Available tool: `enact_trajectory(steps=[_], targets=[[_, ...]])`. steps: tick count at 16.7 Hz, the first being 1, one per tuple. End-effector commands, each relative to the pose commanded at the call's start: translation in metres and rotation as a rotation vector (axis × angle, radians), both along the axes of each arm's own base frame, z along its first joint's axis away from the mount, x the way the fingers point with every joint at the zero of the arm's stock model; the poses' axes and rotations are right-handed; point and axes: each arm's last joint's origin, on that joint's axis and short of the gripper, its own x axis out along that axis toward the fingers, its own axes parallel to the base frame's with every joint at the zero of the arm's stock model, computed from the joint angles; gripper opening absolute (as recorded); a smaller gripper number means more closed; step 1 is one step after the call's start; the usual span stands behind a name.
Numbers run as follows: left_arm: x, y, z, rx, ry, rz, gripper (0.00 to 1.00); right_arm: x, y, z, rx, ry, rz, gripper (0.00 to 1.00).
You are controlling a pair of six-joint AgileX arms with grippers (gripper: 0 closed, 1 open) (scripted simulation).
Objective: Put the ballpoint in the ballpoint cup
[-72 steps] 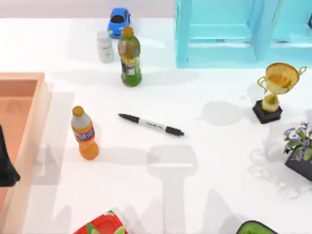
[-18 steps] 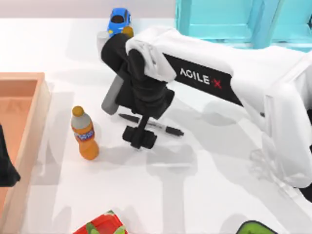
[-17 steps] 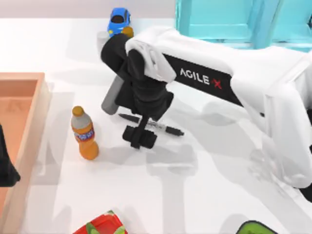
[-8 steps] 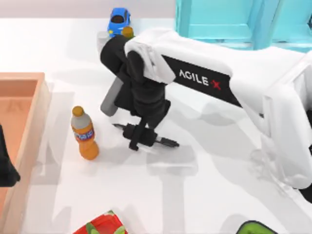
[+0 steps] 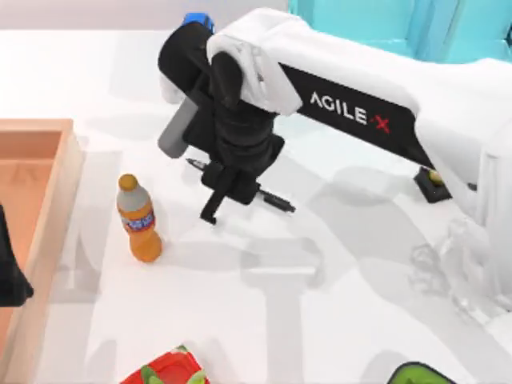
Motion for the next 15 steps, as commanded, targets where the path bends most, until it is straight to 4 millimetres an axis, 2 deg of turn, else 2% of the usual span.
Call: enact_trajectory(steps=[2,5,8,10,12,13,15], targets=[[0.000,0.000,0.000,0.000,0.000,0.000,1.00,-0.011,-0.004,0.031,0.030,-0.045,-0.034,0.00],[0.000,0.000,0.000,0.000,0.000,0.000,1.00,-0.027,-0.014,0.061,0.034,-0.071,-0.090,0.00],[0.000,0.000,0.000,0.000,0.000,0.000,1.00,-0.064,-0.011,0.084,0.015,-0.050,-0.071,0.00],[0.000,0.000,0.000,0.000,0.000,0.000,1.00,-0.101,-0.002,0.091,-0.019,0.018,-0.001,0.00],[0.000,0.000,0.000,0.000,0.000,0.000,1.00,-0.129,0.001,0.096,-0.046,0.077,0.064,0.00],[0.000,0.000,0.000,0.000,0.000,0.000,1.00,-0.136,0.001,0.097,-0.053,0.092,0.083,0.00],[0.000,0.000,0.000,0.000,0.000,0.000,1.00,-0.138,0.001,0.097,-0.055,0.096,0.089,0.00]])
